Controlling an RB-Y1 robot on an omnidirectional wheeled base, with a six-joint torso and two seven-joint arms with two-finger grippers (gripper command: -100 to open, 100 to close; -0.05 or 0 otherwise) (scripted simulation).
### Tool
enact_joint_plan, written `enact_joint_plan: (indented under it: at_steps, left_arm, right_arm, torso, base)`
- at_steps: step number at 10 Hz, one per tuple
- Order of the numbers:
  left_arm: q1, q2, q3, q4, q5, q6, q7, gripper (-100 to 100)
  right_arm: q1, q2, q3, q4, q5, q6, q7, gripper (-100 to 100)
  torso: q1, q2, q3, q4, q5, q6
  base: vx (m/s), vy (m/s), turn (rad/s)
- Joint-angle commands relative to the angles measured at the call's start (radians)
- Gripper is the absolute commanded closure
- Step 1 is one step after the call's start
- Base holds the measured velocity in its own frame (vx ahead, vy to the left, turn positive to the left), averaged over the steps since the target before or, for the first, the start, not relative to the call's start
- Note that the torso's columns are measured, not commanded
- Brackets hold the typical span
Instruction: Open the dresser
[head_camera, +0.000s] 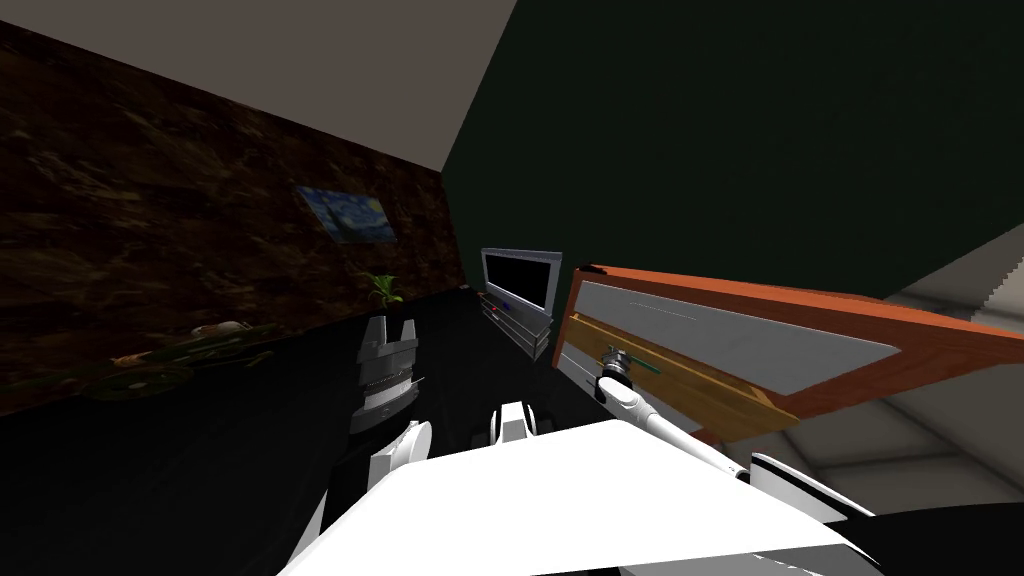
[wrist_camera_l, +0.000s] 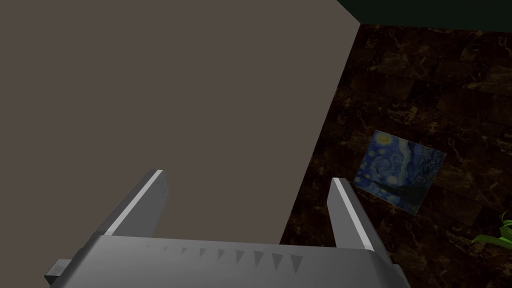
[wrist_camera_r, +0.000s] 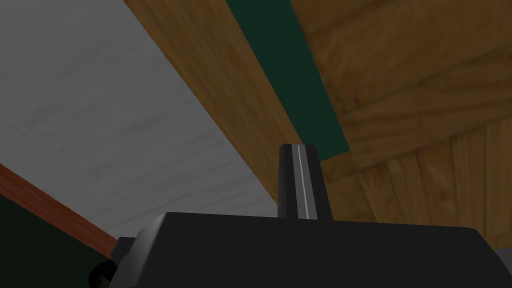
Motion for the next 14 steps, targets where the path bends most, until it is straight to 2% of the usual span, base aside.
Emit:
enact_joint_plan:
  at_steps: [1, 4, 6, 7, 10, 13, 14]
  left_arm:
    - [0.0, 0.0, 0.0, 0.0, 0.0, 0.0, 0.0, 0]
    - [0.0, 0.0, 0.0, 0.0, 0.0, 0.0, 0.0, 0]
    - [0.0, 0.0, 0.0, 0.0, 0.0, 0.0, 0.0, 0]
    - [0.0, 0.0, 0.0, 0.0, 0.0, 0.0, 0.0, 0]
    - [0.0, 0.0, 0.0, 0.0, 0.0, 0.0, 0.0, 0]
    - [0.0, 0.0, 0.0, 0.0, 0.0, 0.0, 0.0, 0]
    - [0.0, 0.0, 0.0, 0.0, 0.0, 0.0, 0.0, 0]
  right_arm:
    - [0.0, -0.019, -0.005, 0.006, -0.018, -0.029, 0.018, -100]
    - [0.0, -0.052, -0.013, 0.017, -0.047, -0.077, 0.048, -100]
    - [0.001, -0.046, -0.012, 0.013, -0.042, -0.068, 0.043, -100]
    - [0.002, -0.046, -0.012, 0.013, -0.042, -0.067, 0.042, 100]
    - [0.001, -0.052, -0.012, -0.001, -0.047, -0.072, 0.053, 100]
    - [0.0, -0.054, -0.012, -0.007, -0.05, -0.074, 0.058, 100]
    - [0.004, -0.038, -0.006, -0.007, -0.033, -0.05, 0.043, -100]
  torso:
    - [-0.003, -0.004, -0.002, -0.001, 0.0, 0.0]
    - [-0.002, 0.001, 0.0, 0.0, 0.0, 0.0]
    - [0.002, 0.0, 0.0, 0.0, 0.001, 0.0]
    - [0.002, -0.001, -0.001, 0.0, 0.001, 0.0]
    - [0.008, 0.005, 0.003, 0.002, 0.003, 0.0]
    - [0.001, 0.002, 0.001, 0.001, 0.001, 0.0]
    - [-0.004, -0.002, -0.001, 0.0, 0.0, 0.0]
  base:
    - [-0.056, 0.036, -0.012]
    - [-0.071, 0.017, -0.019]
    - [-0.018, 0.0, -0.003]
    - [0.0, 0.0, 0.0]
    - [-0.088, 0.129, -0.03]
    - [-0.096, 0.144, -0.023]
    - [0.074, -0.043, 0.036]
